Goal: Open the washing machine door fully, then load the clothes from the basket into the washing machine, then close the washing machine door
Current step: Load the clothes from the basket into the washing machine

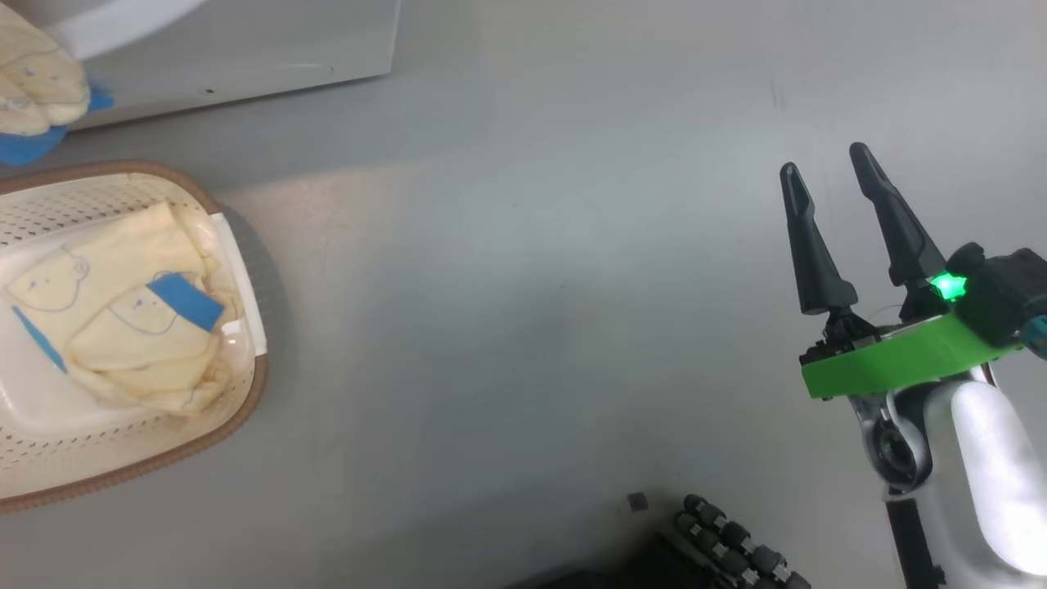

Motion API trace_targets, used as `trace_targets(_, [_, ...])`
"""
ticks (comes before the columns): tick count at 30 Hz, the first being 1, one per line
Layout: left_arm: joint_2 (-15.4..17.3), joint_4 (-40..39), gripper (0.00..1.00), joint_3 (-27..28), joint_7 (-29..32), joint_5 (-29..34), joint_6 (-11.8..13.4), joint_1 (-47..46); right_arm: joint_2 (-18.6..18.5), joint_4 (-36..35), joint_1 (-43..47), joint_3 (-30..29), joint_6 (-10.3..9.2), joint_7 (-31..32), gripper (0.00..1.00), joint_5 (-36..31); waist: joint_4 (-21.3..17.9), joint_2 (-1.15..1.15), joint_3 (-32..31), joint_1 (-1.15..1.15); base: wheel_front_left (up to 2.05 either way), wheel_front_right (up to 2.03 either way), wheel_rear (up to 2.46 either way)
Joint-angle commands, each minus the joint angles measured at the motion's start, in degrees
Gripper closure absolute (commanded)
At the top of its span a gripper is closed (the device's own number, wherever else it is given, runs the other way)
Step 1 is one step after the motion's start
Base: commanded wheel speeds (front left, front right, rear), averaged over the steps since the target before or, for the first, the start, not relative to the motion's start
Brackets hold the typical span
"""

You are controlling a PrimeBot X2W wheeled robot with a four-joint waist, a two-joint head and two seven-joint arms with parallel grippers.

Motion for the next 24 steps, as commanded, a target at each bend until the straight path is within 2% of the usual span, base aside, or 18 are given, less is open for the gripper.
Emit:
trace_targets(1, [1.71, -2.20, 0.00, 1.47, -1.11, -1.03, 0.65, 2.63, -0.47, -1.56, 2.56, -0.08, -0.01, -0.03, 0.00, -0.55, 1.58, 0.00, -2.27, 0.00, 0.00, 0.00, 0.00])
trace_targets(10, [-3.37, -10.78, 0.00, 2.80, -3.48, -2.73, 2.32, 16.61, -0.47, -3.00, 4.90, -2.72, -0.01, 1.00, 0.00, -1.60, 5.00, 0.00, -8.23, 0.00, 0.00, 0.00, 0.00])
trace_targets(24, [-11.36, -40.21, 0.00, 3.47, -3.68, 0.33, 9.13, 45.85, -0.47, -5.12, 10.12, -3.53, -0.01, 5.09, 0.00, -4.61, 8.35, 0.00, -19.27, 0.00, 0.00, 0.00, 0.00])
